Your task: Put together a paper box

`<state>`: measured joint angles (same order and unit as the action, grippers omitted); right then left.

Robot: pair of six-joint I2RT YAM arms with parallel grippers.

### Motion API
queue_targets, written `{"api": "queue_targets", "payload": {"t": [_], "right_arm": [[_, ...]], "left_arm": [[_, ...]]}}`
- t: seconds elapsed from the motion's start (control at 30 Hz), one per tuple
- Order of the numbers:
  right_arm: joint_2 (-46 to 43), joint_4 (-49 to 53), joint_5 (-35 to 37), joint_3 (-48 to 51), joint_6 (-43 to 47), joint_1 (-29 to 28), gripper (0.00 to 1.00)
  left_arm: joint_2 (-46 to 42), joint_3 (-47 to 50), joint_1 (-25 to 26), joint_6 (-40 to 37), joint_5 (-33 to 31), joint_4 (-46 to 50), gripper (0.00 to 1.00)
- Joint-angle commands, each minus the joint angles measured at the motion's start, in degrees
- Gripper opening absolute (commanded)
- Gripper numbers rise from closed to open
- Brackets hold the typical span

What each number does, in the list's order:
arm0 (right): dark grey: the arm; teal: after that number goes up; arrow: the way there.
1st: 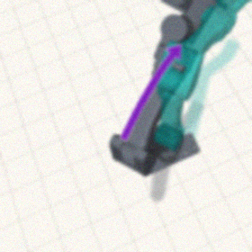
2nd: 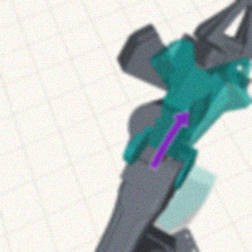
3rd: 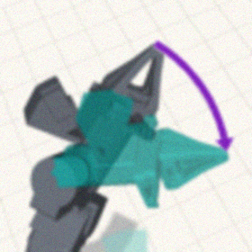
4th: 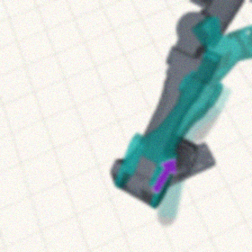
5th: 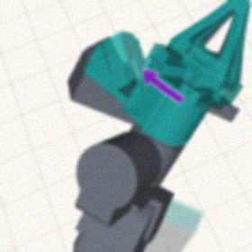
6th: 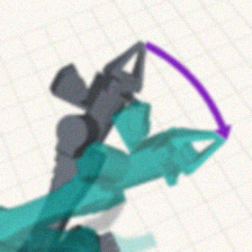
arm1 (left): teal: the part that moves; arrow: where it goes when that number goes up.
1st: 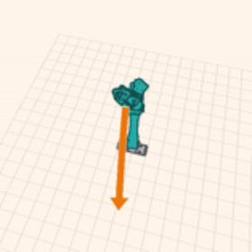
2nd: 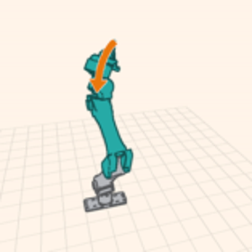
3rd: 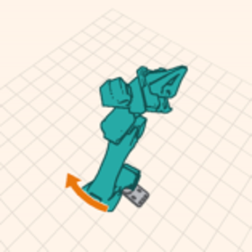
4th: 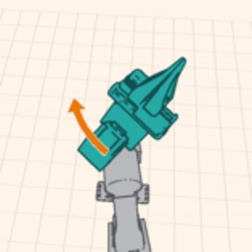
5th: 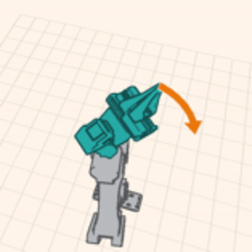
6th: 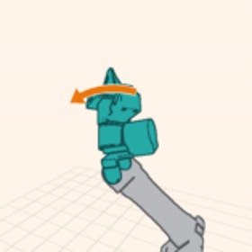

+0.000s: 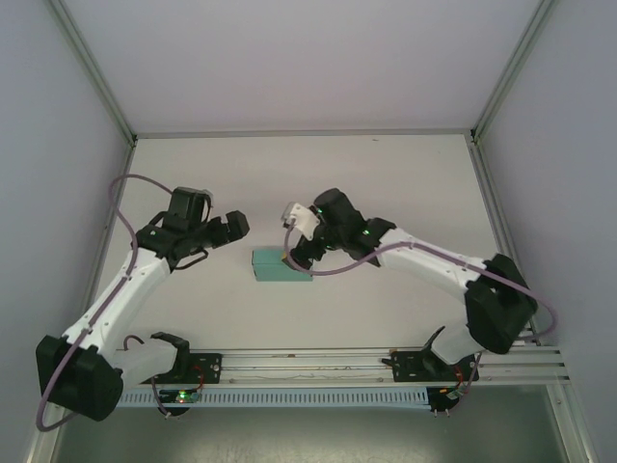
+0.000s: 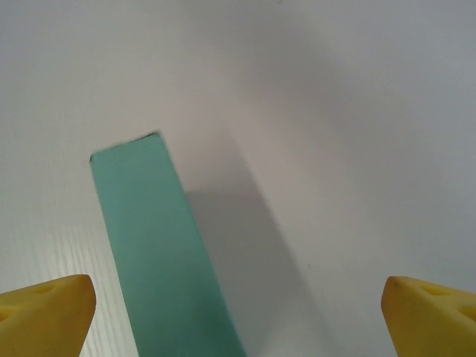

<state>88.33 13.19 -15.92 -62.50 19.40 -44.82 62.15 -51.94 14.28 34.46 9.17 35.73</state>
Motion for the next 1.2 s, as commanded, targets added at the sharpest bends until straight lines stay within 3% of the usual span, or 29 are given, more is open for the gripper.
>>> {"api": "queue_targets", "payload": {"t": [0.0, 0.17, 0.33, 0.73, 0.93, 1.17], "right_arm": [[6.92, 15.66, -0.20, -8.01, 16.91, -1.50, 0.98], [18.66, 29.01, 11.62, -20.70, 20.26, -5.22, 0.93], [24.03, 30.95, 19.41, -25.14, 19.33, -7.13, 0.85], [21.37, 29.58, 14.70, -26.66, 18.37, -6.55, 0.85], [17.15, 29.84, 6.51, -29.58, 18.79, -4.42, 0.87], [17.79, 30.02, -0.73, -25.24, 21.82, -4.72, 0.91]], "left_arm": [[-2.70, 2.14, 0.13, -1.73, -8.47, 4.80, 1.00], [-5.56, 4.44, 0.05, 0.35, -13.25, 5.63, 1.00], [-6.54, 7.01, -0.05, 0.68, -13.40, 4.09, 1.00], [-6.24, 7.12, -0.07, 1.23, -12.51, 4.01, 1.00], [-7.17, 7.28, -0.07, 1.58, -12.77, 4.00, 1.00], [-7.93, 7.81, -0.09, 1.36, -13.44, 3.75, 1.00]]}}
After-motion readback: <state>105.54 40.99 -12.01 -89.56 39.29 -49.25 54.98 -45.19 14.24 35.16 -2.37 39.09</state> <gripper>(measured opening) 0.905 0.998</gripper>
